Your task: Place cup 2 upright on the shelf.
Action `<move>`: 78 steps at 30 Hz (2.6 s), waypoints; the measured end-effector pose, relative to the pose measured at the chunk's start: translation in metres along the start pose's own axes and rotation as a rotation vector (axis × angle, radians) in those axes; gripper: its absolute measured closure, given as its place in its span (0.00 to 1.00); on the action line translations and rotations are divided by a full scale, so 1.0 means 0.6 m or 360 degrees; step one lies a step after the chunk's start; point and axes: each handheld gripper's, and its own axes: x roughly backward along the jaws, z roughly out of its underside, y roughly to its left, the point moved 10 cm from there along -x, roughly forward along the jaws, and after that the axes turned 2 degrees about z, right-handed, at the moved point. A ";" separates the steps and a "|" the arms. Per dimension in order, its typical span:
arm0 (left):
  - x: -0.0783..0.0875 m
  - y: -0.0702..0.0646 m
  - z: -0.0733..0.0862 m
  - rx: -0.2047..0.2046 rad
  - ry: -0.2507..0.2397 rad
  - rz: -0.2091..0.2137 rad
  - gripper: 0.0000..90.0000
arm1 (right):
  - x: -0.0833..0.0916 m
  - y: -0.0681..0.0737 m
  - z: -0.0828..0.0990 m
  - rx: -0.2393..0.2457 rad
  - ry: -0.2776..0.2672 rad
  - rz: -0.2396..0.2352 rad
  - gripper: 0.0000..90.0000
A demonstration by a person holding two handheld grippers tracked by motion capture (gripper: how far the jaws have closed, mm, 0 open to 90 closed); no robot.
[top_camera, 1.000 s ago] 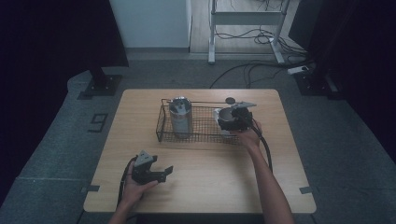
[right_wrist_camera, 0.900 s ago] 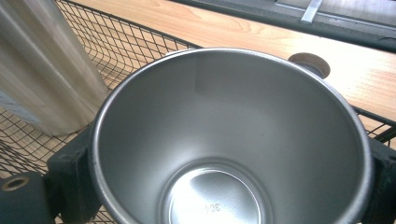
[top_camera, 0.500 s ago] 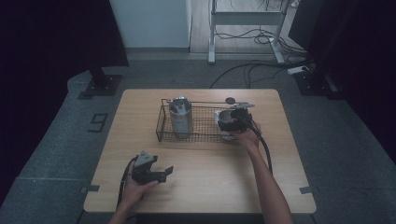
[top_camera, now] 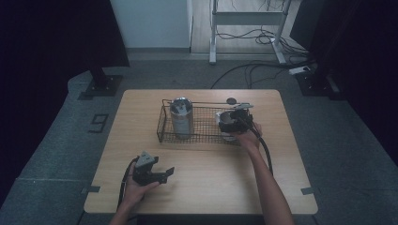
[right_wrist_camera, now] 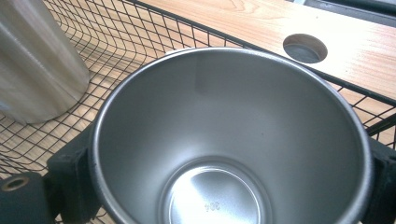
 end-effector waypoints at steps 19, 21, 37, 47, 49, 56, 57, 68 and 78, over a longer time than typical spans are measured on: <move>0.002 -0.002 -0.002 0.0008 -0.0007 0.0012 0.16 | 0.008 -0.004 0.012 0.0086 0.0144 0.0085 0.06; 0.001 -0.003 -0.002 0.0006 -0.0005 0.0013 0.16 | 0.010 -0.007 0.013 0.0083 0.0154 0.0099 0.05; 0.004 -0.001 -0.003 0.0009 -0.0016 0.0006 0.16 | 0.039 -0.005 -0.022 -0.0011 -0.0093 0.0004 0.00; -0.003 -0.005 -0.005 0.0009 -0.0010 0.0011 0.16 | 0.072 0.004 -0.040 -0.0016 -0.0242 -0.0035 0.01; -0.004 -0.005 -0.006 0.0009 -0.0007 0.0011 0.16 | 0.077 0.003 -0.039 -0.0024 -0.0255 -0.0045 0.01; -0.002 0.000 -0.005 0.0017 -0.0011 0.0002 0.16 | 0.085 -0.002 -0.028 -0.0042 -0.0270 -0.0069 0.03; -0.001 0.001 -0.005 0.0019 -0.0013 0.0002 0.16 | 0.087 -0.002 -0.026 -0.0047 -0.0281 -0.0073 0.04; 0.001 0.000 -0.003 0.0006 -0.0012 0.0003 0.16 | 0.109 -0.001 0.002 -0.0067 -0.0319 -0.0100 0.09; 0.004 0.000 -0.003 0.0004 -0.0013 -0.0003 0.16 | 0.137 -0.005 0.031 -0.0074 -0.0369 -0.0122 0.15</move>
